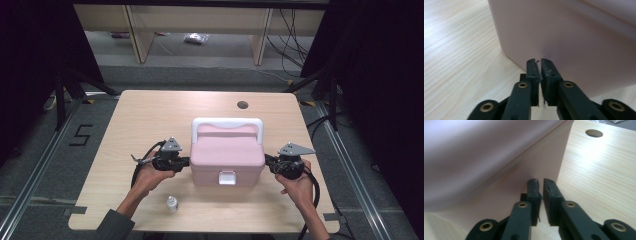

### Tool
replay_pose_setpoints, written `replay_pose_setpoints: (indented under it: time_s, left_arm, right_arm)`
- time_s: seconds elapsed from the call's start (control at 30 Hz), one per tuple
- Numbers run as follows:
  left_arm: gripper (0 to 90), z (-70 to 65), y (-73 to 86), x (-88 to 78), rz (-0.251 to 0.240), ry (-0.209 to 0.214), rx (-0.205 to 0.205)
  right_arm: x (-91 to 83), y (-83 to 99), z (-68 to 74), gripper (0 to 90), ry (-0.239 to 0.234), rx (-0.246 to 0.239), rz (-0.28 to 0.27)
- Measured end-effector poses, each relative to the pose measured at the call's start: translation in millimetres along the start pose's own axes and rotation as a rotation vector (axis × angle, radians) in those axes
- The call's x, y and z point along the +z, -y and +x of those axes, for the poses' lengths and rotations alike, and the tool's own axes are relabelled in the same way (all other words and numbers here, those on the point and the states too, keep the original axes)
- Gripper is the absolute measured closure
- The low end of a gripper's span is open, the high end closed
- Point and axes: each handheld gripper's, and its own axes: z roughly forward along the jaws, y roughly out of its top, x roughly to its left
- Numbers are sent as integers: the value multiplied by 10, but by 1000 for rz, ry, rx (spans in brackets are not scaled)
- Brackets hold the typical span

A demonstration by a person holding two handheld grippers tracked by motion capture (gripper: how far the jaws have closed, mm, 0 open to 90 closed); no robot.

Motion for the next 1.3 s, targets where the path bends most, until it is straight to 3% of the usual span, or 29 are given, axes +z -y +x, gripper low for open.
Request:
replay_pose_setpoints:
  time_s: [0.03, 0.07, 0.1, 0.13, 0.2, 0.23, 0.3, 0.33, 0.47, 0.53, 0.63, 0.67, 0.7, 0.73, 0.77, 0.87, 0.9, 0.93, 1.0, 1.03, 1.17, 1.3]
  left_arm:
    - [759, 21, 11, -15, 6, -13, -7]
    - [728, 39, 17, -28, 2, -26, -10]
    - [688, 39, 17, -28, 2, -26, -10]
    - [656, 77, 35, -75, -4, -52, -27]
    - [585, 99, 49, -103, -7, -69, -37]
    - [585, 116, 71, -132, -12, -81, -50]
    - [501, 152, 129, -195, -3, -100, -56]
    - [468, 176, 189, -270, 5, -130, -67]
    - [402, 195, 296, -400, -7, -163, -91]
    - [377, 180, 424, -520, -15, -203, -123]
    - [379, 135, 548, -612, -9, -242, -106]
    - [377, 121, 585, -639, -4, -249, -110]
    - [371, 121, 585, -639, -4, -249, -110]
    - [362, 100, 659, -682, 5, -266, -114]
    - [359, 96, 688, -714, 23, -270, -112]
    - [349, 57, 767, -775, 38, -294, -113]
    - [344, 57, 767, -775, 38, -294, -113]
    - [341, 36, 808, -791, 27, -297, -116]
    - [339, 26, 836, -796, 26, -293, -119]
    - [329, 3, 871, -799, 33, -292, -128]
    - [307, 8, 911, -810, 34, -290, -126]
    - [279, 36, 960, -844, 28, -299, -161]
  right_arm:
    - [-19, 14, 6, 801, 0, 21, -6]
    - [-50, 24, -14, 790, 29, 1, -9]
    - [-50, 24, -14, 790, 29, 1, -9]
    - [-132, 63, -11, 759, 31, 38, 6]
    - [-174, 91, -9, 743, 35, 43, 14]
    - [-217, 123, -5, 724, 53, 38, 17]
    - [-352, 211, 21, 653, 54, 49, 15]
    - [-404, 241, 65, 629, 63, 73, 26]
    - [-541, 352, 140, 561, 43, 51, 27]
    - [-583, 400, 249, 535, 19, 99, 29]
    - [-628, 440, 373, 496, 10, 89, 23]
    - [-634, 443, 399, 493, 13, 57, 10]
    - [-634, 443, 399, 493, 13, 57, 10]
    - [-652, 430, 519, 474, -16, 69, 13]
    - [-647, 420, 539, 468, -18, 44, 0]
    - [-622, 393, 674, 444, -53, 42, -6]
    - [-622, 393, 674, 444, -53, 42, -6]
    - [-586, 374, 750, 441, -79, 4, 2]
    - [-580, 373, 778, 440, -79, 8, 4]
    - [-532, 364, 845, 431, -97, -26, -7]
    - [-477, 336, 950, 427, -133, -48, -4]
    - [-341, 293, 1160, 422, -179, -94, 1]
